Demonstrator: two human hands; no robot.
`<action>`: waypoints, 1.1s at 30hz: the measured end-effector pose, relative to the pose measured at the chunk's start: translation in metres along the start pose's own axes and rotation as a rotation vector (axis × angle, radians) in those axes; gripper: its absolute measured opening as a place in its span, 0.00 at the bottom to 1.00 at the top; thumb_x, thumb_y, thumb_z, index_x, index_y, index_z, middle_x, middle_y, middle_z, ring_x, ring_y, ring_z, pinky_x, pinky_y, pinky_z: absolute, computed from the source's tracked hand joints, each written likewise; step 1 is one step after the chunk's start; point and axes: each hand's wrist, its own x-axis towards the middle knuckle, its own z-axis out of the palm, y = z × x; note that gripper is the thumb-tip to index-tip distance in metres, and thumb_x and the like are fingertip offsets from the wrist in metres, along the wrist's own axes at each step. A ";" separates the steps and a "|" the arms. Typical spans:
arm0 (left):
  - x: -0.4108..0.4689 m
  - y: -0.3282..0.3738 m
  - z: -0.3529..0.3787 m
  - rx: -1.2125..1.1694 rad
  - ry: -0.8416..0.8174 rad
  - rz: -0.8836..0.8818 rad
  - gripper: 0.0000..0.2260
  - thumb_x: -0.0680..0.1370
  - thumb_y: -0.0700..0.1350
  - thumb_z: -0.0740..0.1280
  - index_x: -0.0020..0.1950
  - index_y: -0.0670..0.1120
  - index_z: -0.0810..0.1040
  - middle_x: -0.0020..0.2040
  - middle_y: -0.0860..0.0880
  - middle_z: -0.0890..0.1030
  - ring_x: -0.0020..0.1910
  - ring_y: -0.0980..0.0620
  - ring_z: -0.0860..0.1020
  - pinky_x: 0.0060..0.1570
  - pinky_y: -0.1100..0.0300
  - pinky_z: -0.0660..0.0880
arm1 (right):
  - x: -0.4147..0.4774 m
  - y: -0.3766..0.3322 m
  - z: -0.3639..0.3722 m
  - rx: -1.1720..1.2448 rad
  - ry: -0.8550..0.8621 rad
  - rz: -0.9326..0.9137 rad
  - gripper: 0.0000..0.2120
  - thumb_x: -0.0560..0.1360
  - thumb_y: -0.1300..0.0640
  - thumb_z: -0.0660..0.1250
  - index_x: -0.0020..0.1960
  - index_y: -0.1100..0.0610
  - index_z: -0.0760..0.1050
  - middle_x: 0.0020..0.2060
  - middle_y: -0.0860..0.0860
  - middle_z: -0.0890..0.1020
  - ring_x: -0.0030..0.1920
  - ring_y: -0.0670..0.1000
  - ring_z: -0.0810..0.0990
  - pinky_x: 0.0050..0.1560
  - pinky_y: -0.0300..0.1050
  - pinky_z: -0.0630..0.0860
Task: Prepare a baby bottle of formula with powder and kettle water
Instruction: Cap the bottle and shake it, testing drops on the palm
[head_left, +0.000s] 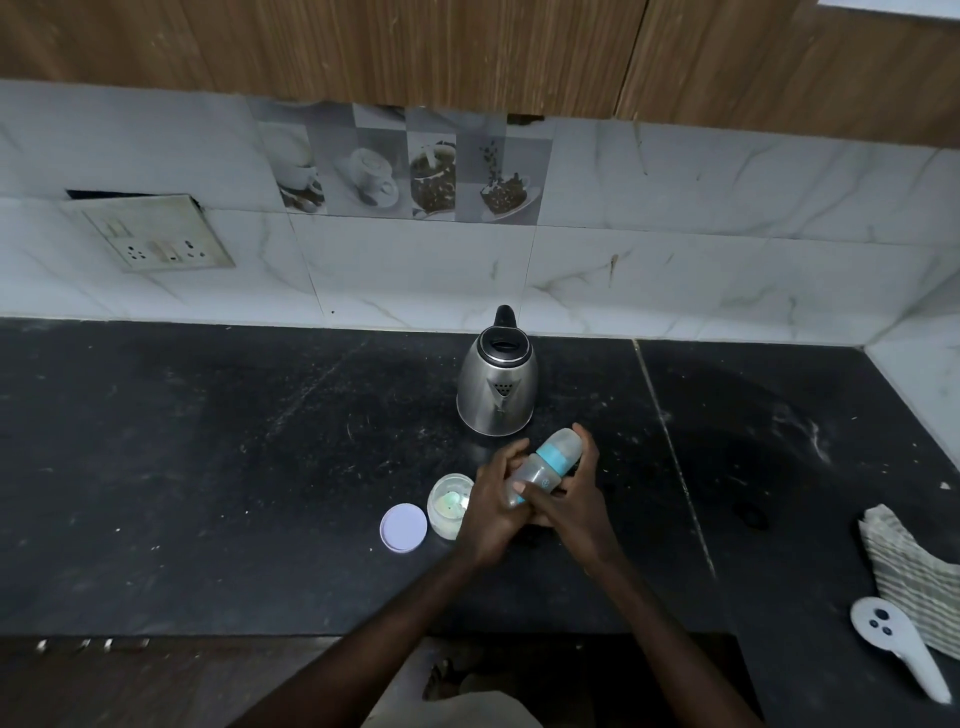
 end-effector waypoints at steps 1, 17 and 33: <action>0.002 -0.001 -0.005 -0.105 -0.071 -0.022 0.35 0.69 0.46 0.72 0.77 0.51 0.70 0.68 0.47 0.78 0.69 0.54 0.76 0.65 0.60 0.75 | -0.001 -0.002 -0.001 -0.026 0.008 -0.025 0.52 0.71 0.60 0.82 0.81 0.37 0.53 0.55 0.53 0.85 0.50 0.48 0.89 0.43 0.50 0.87; 0.047 0.021 -0.043 -0.714 0.377 -0.325 0.21 0.83 0.52 0.60 0.69 0.39 0.79 0.64 0.41 0.84 0.68 0.44 0.79 0.70 0.50 0.72 | -0.009 -0.031 -0.020 -0.114 0.017 -0.144 0.53 0.68 0.58 0.85 0.76 0.27 0.56 0.63 0.54 0.82 0.55 0.52 0.87 0.48 0.60 0.87; 0.055 0.018 -0.049 -0.874 0.372 -0.381 0.22 0.85 0.51 0.56 0.69 0.39 0.78 0.64 0.40 0.84 0.68 0.44 0.80 0.73 0.49 0.72 | -0.004 -0.047 -0.023 0.037 0.316 -0.217 0.47 0.72 0.59 0.81 0.78 0.36 0.56 0.62 0.51 0.83 0.54 0.48 0.87 0.50 0.57 0.87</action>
